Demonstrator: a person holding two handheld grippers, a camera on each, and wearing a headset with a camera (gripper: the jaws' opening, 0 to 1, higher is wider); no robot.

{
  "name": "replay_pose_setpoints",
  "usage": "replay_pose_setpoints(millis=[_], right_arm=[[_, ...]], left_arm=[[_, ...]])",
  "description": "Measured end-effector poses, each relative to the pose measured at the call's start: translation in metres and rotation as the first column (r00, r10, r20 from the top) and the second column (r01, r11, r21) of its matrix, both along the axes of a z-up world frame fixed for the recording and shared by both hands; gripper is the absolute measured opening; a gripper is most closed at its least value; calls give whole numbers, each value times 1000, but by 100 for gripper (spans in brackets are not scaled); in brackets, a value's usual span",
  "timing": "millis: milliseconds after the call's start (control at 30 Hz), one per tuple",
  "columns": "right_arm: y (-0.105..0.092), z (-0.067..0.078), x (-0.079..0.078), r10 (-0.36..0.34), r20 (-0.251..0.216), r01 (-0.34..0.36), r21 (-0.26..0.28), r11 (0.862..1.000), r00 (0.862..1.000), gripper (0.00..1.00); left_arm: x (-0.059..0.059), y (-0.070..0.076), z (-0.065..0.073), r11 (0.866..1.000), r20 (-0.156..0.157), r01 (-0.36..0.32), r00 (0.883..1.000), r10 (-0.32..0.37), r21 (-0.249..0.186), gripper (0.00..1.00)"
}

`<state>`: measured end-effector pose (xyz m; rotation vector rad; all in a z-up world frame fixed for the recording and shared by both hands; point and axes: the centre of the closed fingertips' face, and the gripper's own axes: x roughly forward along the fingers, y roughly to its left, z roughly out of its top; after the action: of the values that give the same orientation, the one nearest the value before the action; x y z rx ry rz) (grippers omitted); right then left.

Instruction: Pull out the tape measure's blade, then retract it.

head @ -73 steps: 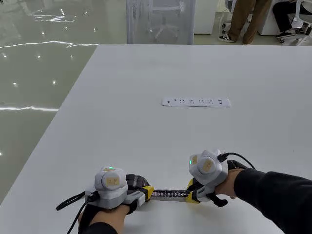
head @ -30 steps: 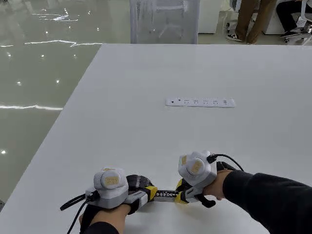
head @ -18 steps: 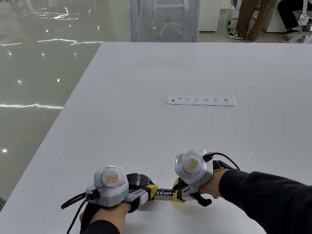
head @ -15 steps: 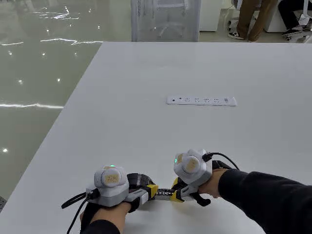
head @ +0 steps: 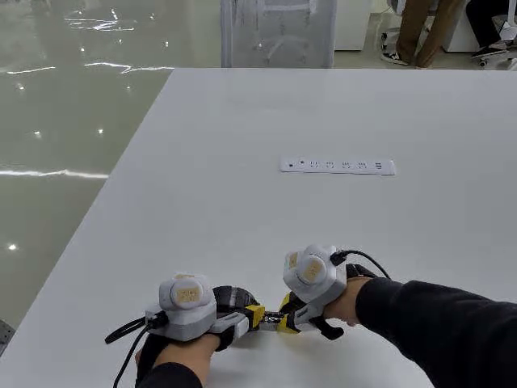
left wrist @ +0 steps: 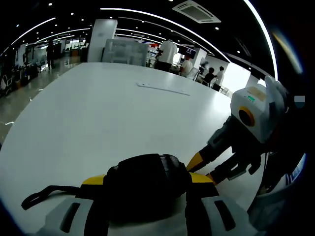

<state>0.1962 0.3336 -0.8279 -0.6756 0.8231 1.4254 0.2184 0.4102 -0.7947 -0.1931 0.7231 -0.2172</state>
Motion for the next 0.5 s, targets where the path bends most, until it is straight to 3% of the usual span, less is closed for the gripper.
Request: replay_pose_setpoints(millis=[500], right_arm=[[17,-1,2,4,-4,-4,5,1000,1000,12]], left_arm=[[1,1,-1,1000,-1,-1,1000,1,-6,58]])
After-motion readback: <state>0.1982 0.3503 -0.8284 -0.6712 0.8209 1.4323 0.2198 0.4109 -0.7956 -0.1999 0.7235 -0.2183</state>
